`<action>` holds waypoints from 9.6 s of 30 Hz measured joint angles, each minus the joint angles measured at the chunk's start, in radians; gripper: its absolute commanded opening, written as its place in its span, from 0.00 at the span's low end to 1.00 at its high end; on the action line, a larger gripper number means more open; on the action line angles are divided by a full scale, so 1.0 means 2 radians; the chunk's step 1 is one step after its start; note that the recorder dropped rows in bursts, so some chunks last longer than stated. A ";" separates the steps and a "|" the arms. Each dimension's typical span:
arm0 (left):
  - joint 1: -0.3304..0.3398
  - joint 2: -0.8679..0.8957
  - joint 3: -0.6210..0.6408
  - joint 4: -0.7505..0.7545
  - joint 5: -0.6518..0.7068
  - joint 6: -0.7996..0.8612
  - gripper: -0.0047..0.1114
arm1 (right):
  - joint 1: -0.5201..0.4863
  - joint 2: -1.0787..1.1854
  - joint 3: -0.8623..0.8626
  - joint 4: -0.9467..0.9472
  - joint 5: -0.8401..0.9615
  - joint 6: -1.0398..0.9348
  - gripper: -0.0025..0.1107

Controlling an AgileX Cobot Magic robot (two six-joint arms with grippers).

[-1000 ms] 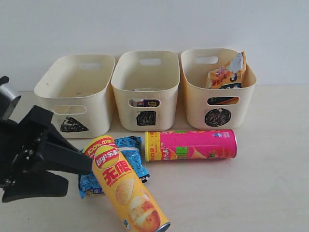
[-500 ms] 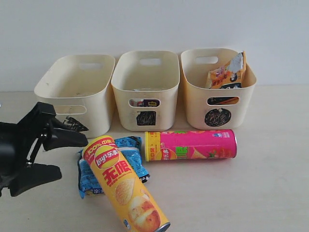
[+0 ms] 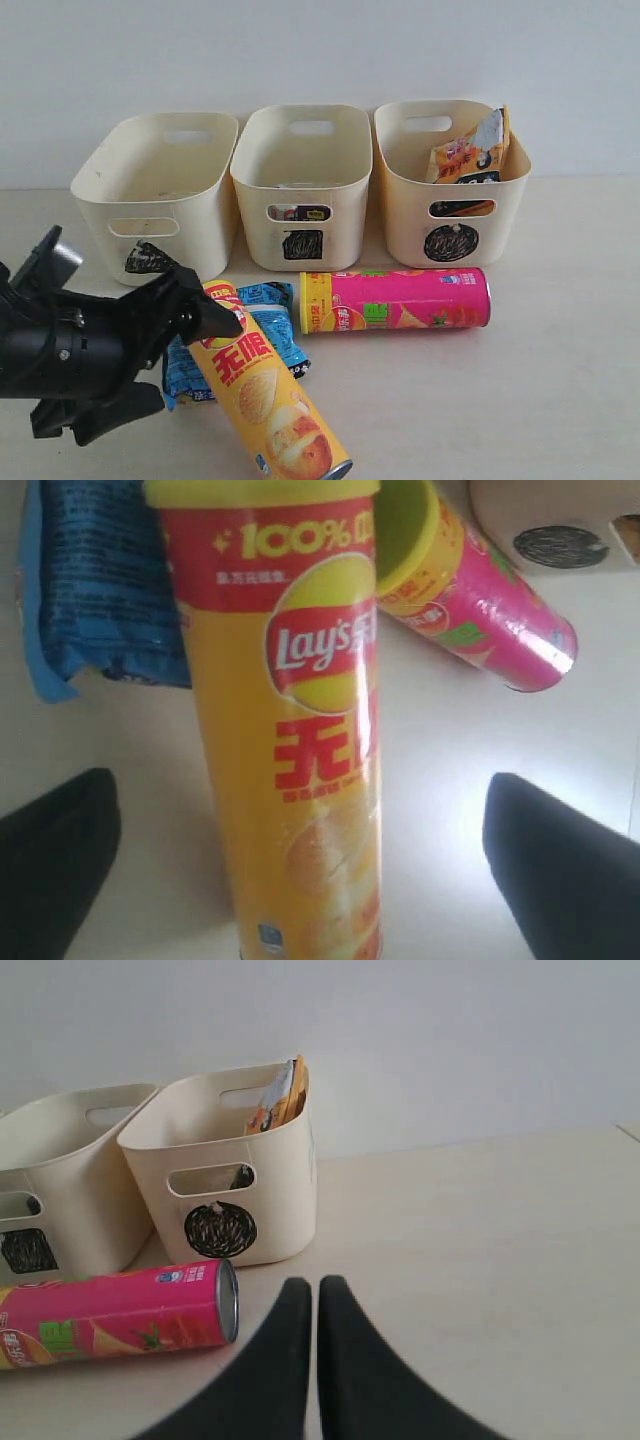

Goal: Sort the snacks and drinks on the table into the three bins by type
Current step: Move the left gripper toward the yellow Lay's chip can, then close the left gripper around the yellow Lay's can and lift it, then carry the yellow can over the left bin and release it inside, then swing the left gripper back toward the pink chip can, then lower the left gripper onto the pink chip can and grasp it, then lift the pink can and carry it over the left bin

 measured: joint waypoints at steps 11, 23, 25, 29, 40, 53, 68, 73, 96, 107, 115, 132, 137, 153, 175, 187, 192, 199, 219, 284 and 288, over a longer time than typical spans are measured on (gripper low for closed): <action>-0.067 0.088 -0.035 -0.036 -0.043 0.001 0.83 | 0.000 0.000 0.000 0.000 0.000 0.000 0.02; -0.085 0.165 -0.095 -0.037 -0.062 0.001 0.78 | 0.000 0.000 0.000 0.000 0.000 0.000 0.02; -0.085 0.172 -0.097 -0.037 -0.061 0.001 0.67 | 0.000 0.000 0.000 0.000 0.000 0.000 0.02; -0.085 0.175 -0.097 -0.037 -0.055 0.000 0.30 | 0.000 0.000 0.000 0.000 0.001 0.000 0.02; -0.085 0.131 -0.098 -0.020 -0.027 0.030 0.08 | 0.000 0.000 0.000 0.000 0.001 0.000 0.02; -0.067 0.003 -0.104 0.231 0.104 0.127 0.08 | 0.000 0.000 0.000 0.000 0.001 0.000 0.02; -0.011 -0.002 -0.304 0.828 0.361 -0.221 0.08 | 0.000 0.000 0.000 0.000 0.001 0.000 0.02; -0.011 -0.003 -0.344 0.927 0.268 -0.300 0.08 | 0.000 0.000 0.000 0.000 0.001 0.000 0.02; 0.115 0.272 -0.471 1.207 0.016 -0.723 0.28 | 0.000 0.000 0.000 0.000 0.001 0.000 0.02; 0.116 0.304 -0.474 1.187 0.025 -0.731 0.84 | 0.000 0.000 0.000 0.000 0.001 0.001 0.02; 0.116 0.220 -0.474 1.165 0.085 -0.729 0.16 | 0.000 0.000 0.000 0.000 0.001 0.001 0.02; 0.116 0.071 -0.474 0.660 0.217 -0.177 0.08 | 0.000 0.000 0.000 0.001 0.001 0.004 0.02; 0.116 0.054 -0.475 0.549 0.293 -0.070 0.08 | 0.000 0.000 0.000 0.001 0.001 0.004 0.02; 0.086 -0.002 -0.399 0.244 0.428 0.308 0.08 | 0.000 0.000 0.000 0.001 0.001 0.004 0.02; -0.175 0.120 -0.401 0.514 0.349 0.229 0.08 | 0.000 0.000 0.000 0.001 0.002 0.005 0.02; -0.219 0.206 -0.472 0.671 0.320 0.158 0.47 | 0.000 0.000 0.000 0.001 0.002 0.005 0.02; -0.219 0.240 -0.498 0.714 0.309 0.137 0.72 | 0.000 0.000 0.000 0.001 0.002 0.005 0.02; -0.219 0.290 -0.513 0.741 0.256 0.135 0.77 | 0.000 0.000 0.000 0.001 0.002 0.005 0.02; -0.187 0.416 -0.576 0.856 0.129 0.030 0.76 | 0.000 0.000 0.000 0.001 0.002 0.005 0.02; -0.142 0.180 -0.579 0.651 0.317 -0.128 0.08 | 0.000 0.000 0.000 0.002 0.002 0.005 0.02; -0.105 0.153 -0.579 0.651 0.320 -0.144 0.08 | 0.000 0.000 0.000 0.002 0.002 0.005 0.02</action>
